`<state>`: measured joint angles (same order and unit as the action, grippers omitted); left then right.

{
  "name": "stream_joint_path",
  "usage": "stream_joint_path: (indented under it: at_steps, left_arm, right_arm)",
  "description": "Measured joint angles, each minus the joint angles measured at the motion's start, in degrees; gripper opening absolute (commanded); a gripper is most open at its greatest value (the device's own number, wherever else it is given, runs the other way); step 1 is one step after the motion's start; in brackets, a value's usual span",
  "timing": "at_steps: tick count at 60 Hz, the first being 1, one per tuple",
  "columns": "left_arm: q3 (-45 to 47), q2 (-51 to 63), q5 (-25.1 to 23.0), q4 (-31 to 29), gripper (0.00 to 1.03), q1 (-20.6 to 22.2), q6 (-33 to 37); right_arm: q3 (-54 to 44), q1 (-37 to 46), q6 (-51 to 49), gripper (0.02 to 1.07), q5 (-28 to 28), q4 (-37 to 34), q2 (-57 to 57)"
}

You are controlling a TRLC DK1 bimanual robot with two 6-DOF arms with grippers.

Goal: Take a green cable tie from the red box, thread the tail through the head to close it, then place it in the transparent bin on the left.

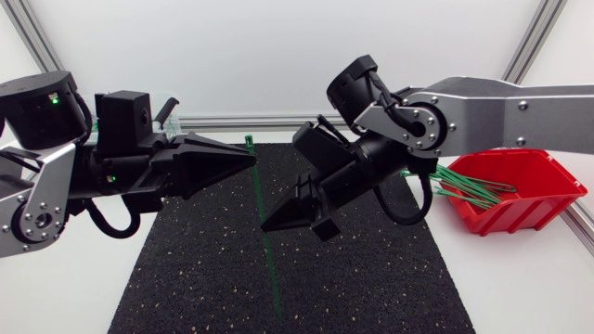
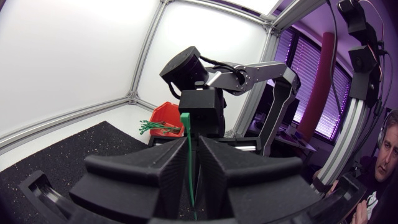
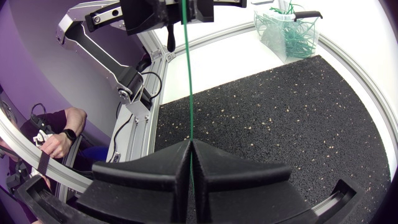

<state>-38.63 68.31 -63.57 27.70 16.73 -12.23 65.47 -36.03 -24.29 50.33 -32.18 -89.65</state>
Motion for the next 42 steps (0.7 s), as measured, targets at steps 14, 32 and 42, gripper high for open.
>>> stream_joint_path:
  at_steps: [14,32,42]
  left_arm:
    - [0.0,0.1,0.6,0.2,0.11,0.0,-0.2]
    - [0.0,0.7,1.1,0.4,0.04,0.0,-1.3]
    - [0.0,0.7,2.4,0.4,0.03,0.0,-2.6]
  right_arm:
    - [0.0,0.0,0.0,0.08,0.0,0.0,0.0]
    - [0.0,0.0,0.0,0.08,0.0,0.0,0.0]
    - [0.0,0.0,0.0,0.08,0.0,-0.2,0.0]
